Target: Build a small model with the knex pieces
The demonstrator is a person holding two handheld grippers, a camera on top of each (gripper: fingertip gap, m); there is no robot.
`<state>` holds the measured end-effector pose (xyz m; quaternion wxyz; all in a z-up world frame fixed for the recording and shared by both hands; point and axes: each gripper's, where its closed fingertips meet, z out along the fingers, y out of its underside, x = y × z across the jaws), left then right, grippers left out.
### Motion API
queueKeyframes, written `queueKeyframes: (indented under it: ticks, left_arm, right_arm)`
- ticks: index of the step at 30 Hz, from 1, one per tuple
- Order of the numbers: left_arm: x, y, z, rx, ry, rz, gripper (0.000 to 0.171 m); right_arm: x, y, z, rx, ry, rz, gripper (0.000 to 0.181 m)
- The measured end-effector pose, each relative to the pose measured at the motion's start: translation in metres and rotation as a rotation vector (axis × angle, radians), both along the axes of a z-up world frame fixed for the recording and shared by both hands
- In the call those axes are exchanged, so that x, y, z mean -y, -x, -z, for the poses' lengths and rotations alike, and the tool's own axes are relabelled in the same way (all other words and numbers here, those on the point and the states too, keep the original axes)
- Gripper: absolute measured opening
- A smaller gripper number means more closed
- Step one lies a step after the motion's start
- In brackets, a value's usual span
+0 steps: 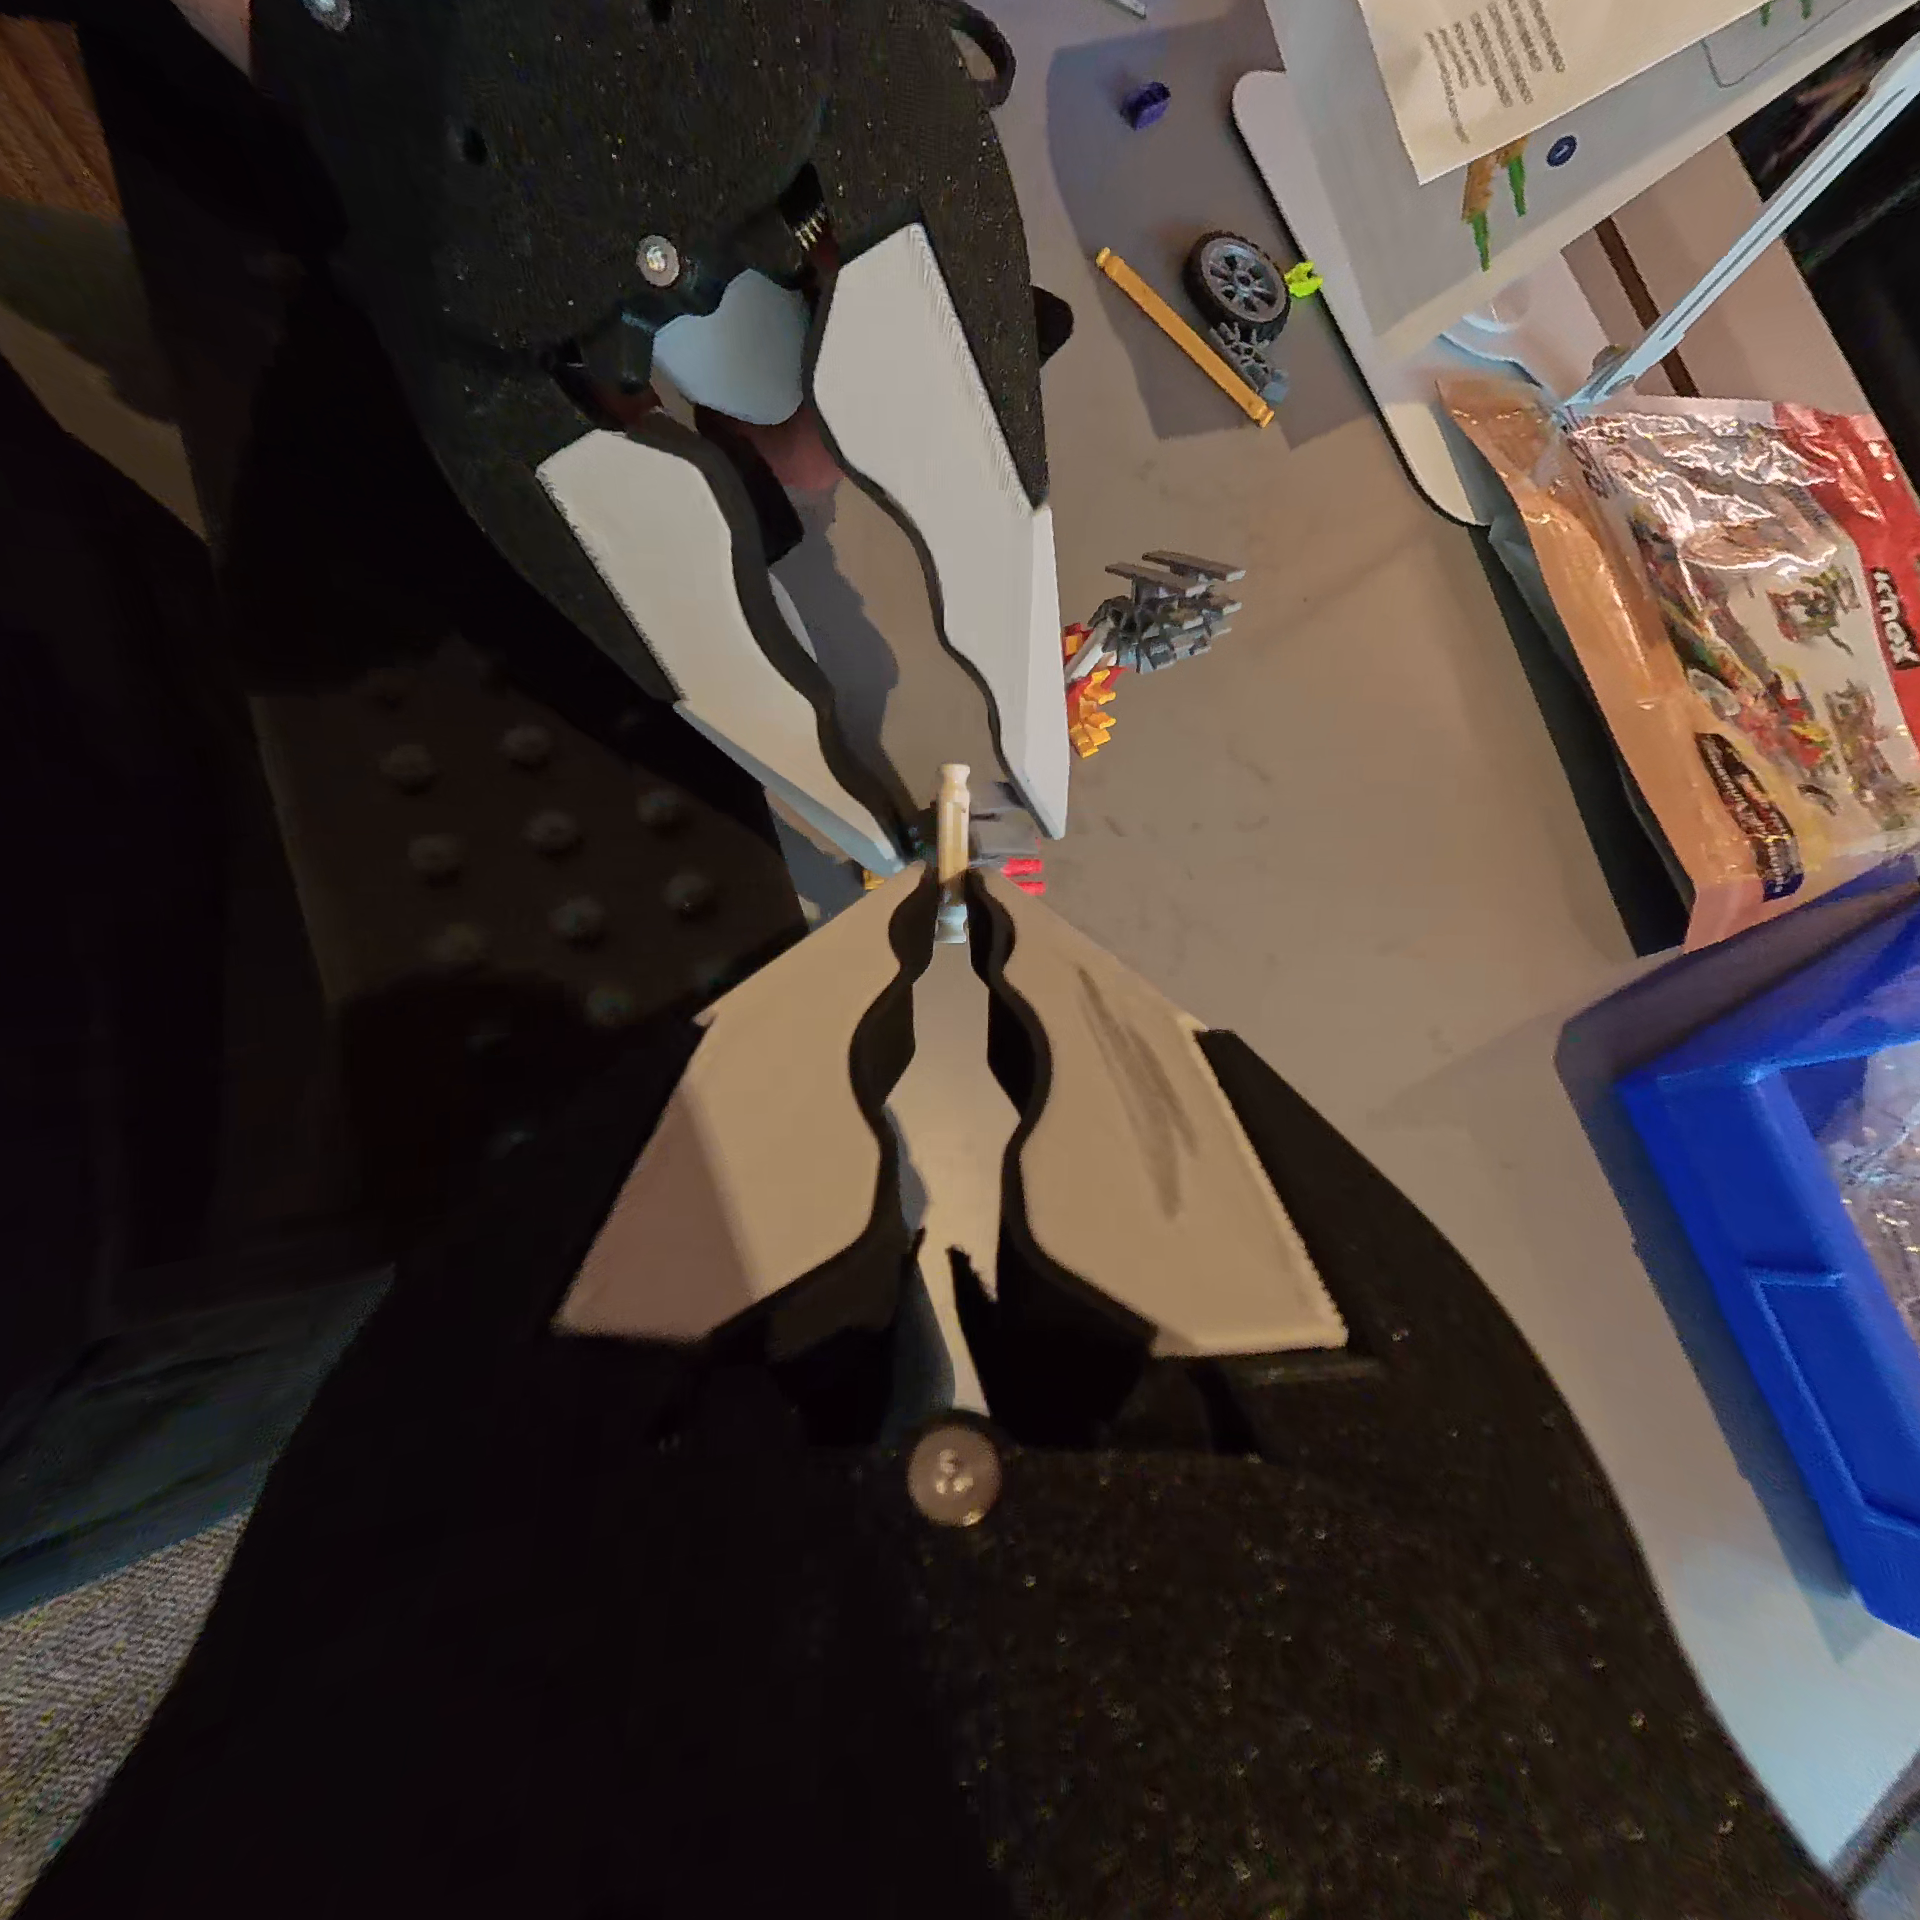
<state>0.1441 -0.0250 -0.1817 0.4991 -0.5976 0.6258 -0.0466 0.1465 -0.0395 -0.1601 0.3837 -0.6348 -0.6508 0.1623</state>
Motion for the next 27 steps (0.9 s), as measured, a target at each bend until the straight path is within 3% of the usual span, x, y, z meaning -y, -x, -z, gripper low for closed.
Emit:
queueKeyframes:
  ticks: [27]
  left_arm:
    - [0.0018,0.0041,0.001,-0.012,-0.015,0.019,0.025]
  right_arm:
    - [-0.0096,-0.0017,0.0072,0.088,-0.041,0.054,0.005]
